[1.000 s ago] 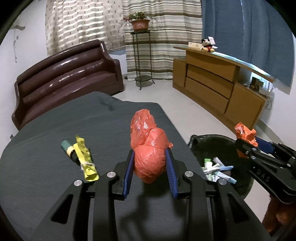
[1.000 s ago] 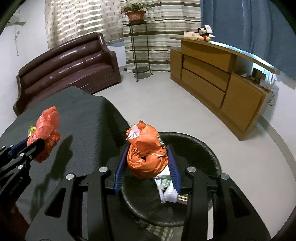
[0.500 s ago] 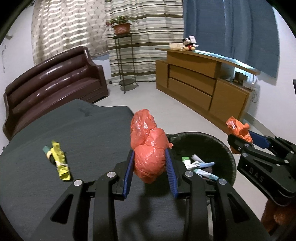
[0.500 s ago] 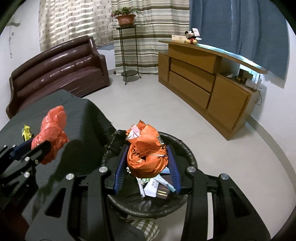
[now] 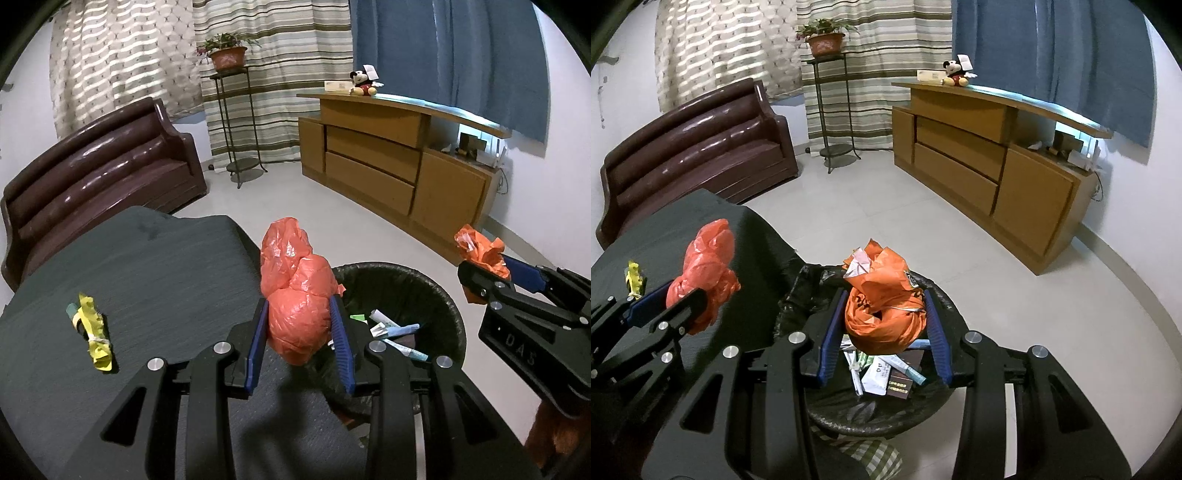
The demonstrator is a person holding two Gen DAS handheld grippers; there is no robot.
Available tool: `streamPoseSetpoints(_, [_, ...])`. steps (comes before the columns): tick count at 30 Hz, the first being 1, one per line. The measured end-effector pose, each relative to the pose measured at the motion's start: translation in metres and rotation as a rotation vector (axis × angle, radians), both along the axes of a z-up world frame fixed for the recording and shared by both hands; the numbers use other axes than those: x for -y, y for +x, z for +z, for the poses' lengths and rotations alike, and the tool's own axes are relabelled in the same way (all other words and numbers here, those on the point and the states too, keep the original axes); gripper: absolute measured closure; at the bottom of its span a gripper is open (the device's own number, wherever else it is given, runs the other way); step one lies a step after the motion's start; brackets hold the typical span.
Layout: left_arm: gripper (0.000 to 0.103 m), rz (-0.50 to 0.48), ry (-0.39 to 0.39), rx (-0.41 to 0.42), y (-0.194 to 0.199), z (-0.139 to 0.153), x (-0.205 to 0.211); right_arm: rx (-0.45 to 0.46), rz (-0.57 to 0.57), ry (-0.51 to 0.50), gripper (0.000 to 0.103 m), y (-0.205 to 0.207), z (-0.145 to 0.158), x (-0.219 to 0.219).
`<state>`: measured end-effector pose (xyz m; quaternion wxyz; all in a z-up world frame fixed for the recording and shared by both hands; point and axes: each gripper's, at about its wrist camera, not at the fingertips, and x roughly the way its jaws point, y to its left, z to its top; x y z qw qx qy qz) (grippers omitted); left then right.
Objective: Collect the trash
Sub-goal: 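Carry the red bag and orange bag over the bin with both tools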
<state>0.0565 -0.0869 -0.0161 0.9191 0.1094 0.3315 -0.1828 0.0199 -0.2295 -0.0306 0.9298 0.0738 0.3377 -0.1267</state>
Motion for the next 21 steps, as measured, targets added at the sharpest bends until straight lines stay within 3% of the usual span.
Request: streamPoseSetpoints(21, [0.069, -0.012, 0.047, -0.043, 0.019, -0.018, 0.023, -0.019, -0.043, 0.013, 0.062, 0.011, -0.014, 0.016])
